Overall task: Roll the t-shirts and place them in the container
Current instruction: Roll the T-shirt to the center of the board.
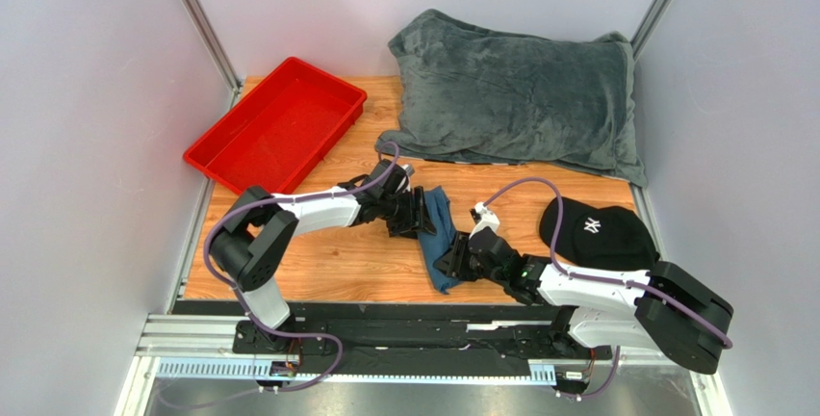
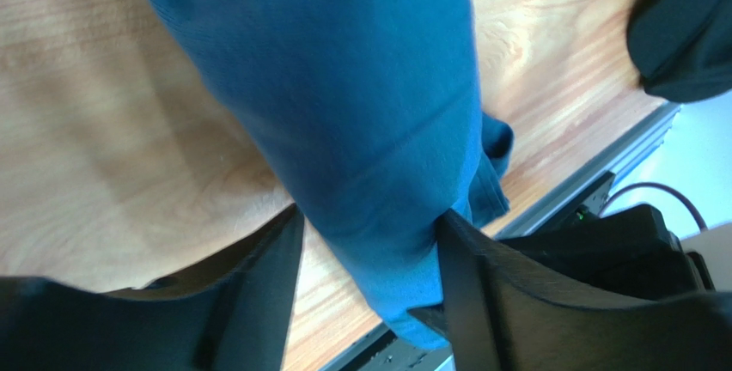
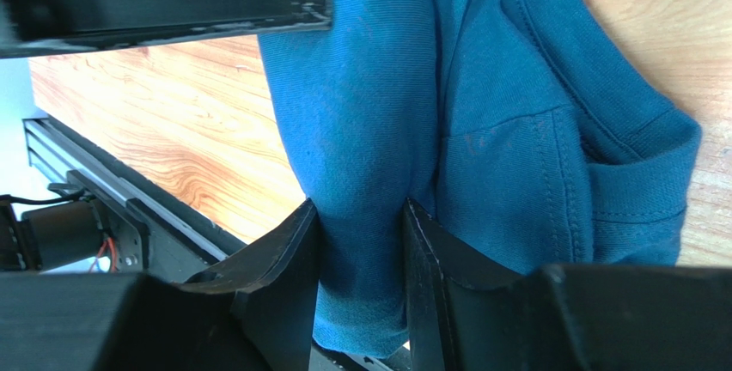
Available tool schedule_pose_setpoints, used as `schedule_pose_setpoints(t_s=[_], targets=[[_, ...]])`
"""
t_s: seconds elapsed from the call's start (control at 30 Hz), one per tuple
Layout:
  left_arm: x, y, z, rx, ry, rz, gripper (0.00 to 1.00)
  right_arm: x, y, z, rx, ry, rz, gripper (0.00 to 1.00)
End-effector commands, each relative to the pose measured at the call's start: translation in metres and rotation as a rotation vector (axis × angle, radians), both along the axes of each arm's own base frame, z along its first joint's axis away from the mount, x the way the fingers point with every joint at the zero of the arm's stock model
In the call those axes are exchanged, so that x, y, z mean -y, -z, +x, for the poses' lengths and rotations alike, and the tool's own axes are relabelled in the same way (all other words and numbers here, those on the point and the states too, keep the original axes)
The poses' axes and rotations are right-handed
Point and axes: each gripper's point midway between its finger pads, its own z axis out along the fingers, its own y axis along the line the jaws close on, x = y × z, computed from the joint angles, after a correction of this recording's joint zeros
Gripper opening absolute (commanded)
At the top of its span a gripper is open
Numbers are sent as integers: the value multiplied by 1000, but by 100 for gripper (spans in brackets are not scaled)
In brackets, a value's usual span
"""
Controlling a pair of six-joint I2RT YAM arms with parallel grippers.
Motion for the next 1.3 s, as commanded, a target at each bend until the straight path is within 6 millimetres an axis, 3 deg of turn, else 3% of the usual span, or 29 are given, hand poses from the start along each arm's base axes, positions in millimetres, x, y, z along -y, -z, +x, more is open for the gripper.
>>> schedule_pose_setpoints(t_s=[0.0,0.07,0.1,0.13,0.17,0.23,0.37,0.5,0.53,0.6,0.63,0.87,1.0,1.27], targets=[[-6,20,13,-2,-64,95,62,22,34,-30,-135,-44,-88,39],[-9,23,11,-17,-77,125,57,21,28,-25,-119,-37,-89,39],[-15,25,10,-28,-90,174,55,30,34,-27,-130,-31,-145,40],[-17,24,6,-29,-87,206,52,31,32,-27,-118,-34,-168,46],[-22,25,6,-18,-103,250,51,27,19,-20,-76,-39,-177,50],[-28,24,-4,-38,-100,312,50,39,15,-18,-15,-20,-295,60],[-40,26,-17,-90,-96,364,43,45,-13,-10,147,-14,-482,65],[-49,27,-35,-129,-78,407,43,38,-44,-15,357,-55,-708,68],[-50,26,-37,-131,-74,410,43,24,-51,-15,388,-64,-738,68],[-54,24,-39,-135,-74,418,43,17,-58,-22,479,-103,-831,70],[-55,23,-40,-136,-73,421,43,2,-60,-24,505,-121,-867,70],[-55,19,-44,-146,-49,426,43,-37,-49,-35,679,-184,-1188,75],[-57,21,-47,-158,-39,431,43,-37,-42,-32,722,-182,-1343,77],[-59,22,-50,-168,-39,436,43,-26,-21,-26,699,-144,-1458,79]])
